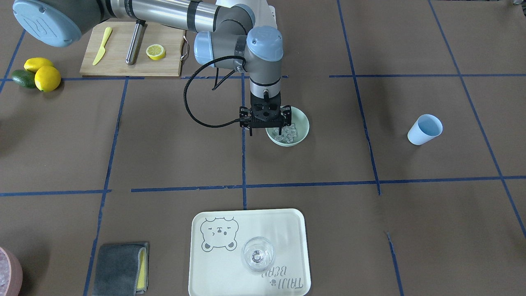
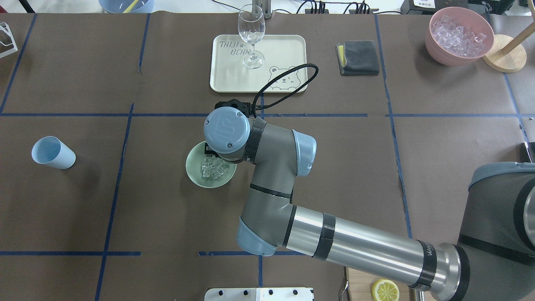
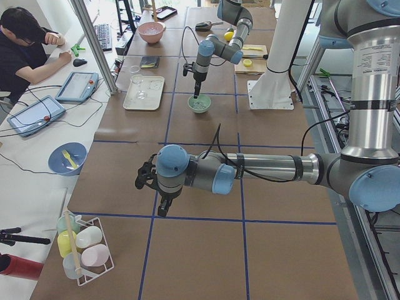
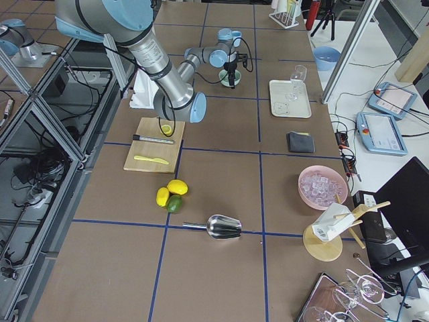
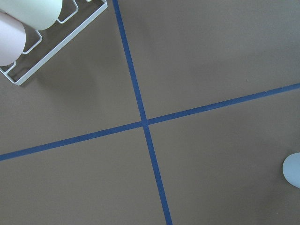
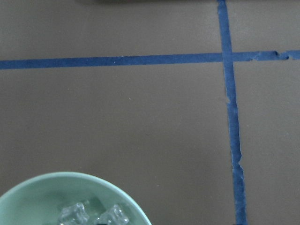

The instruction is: Pour ice into bowl

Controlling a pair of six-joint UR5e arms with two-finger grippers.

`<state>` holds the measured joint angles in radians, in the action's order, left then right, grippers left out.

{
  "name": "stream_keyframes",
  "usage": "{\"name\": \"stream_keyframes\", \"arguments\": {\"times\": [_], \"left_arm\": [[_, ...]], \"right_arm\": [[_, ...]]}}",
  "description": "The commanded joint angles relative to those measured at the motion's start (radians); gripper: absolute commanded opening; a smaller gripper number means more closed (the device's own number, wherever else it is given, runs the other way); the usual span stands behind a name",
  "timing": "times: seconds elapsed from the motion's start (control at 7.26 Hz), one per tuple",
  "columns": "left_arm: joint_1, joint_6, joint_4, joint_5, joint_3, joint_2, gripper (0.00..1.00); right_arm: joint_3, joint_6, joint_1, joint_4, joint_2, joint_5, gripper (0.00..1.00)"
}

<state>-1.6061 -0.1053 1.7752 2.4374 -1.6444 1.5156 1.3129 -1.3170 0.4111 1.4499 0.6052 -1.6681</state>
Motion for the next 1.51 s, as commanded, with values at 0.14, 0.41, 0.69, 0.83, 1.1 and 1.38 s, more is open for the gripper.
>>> {"name": "stream_keyframes", "arguments": {"times": [0.14, 0.41, 0.69, 0.83, 1.1, 1.38], "left_arm": [[0.0, -0.001, 0.026, 0.0, 0.008, 0.0, 1.0], [0.0, -0.001, 0.026, -0.001, 0.008, 0.0, 1.0], [0.0, 0.001, 0.026, -0.001, 0.009, 0.0, 1.0], [0.0, 0.001, 0.026, 0.0, 0.008, 0.0, 1.0], [0.0, -0.001, 0.026, -0.001, 0.009, -0.002, 1.0], [0.0, -0.001, 0.026, -0.001, 0.008, -0.002, 1.0]], "right_arm": [[0.003, 0.005, -0.002, -0.008, -0.002, -0.019, 0.0], [0.052, 0.015, 0.0, -0.005, 0.011, -0.033, 0.0], [0.154, 0.016, 0.017, -0.002, 0.068, -0.036, 0.0], [0.261, 0.018, 0.04, -0.002, 0.137, -0.033, 0.0], [0.453, 0.047, 0.154, -0.003, 0.293, -0.091, 0.0], [0.508, 0.273, 0.34, -0.017, 0.44, -0.319, 0.0]]}}
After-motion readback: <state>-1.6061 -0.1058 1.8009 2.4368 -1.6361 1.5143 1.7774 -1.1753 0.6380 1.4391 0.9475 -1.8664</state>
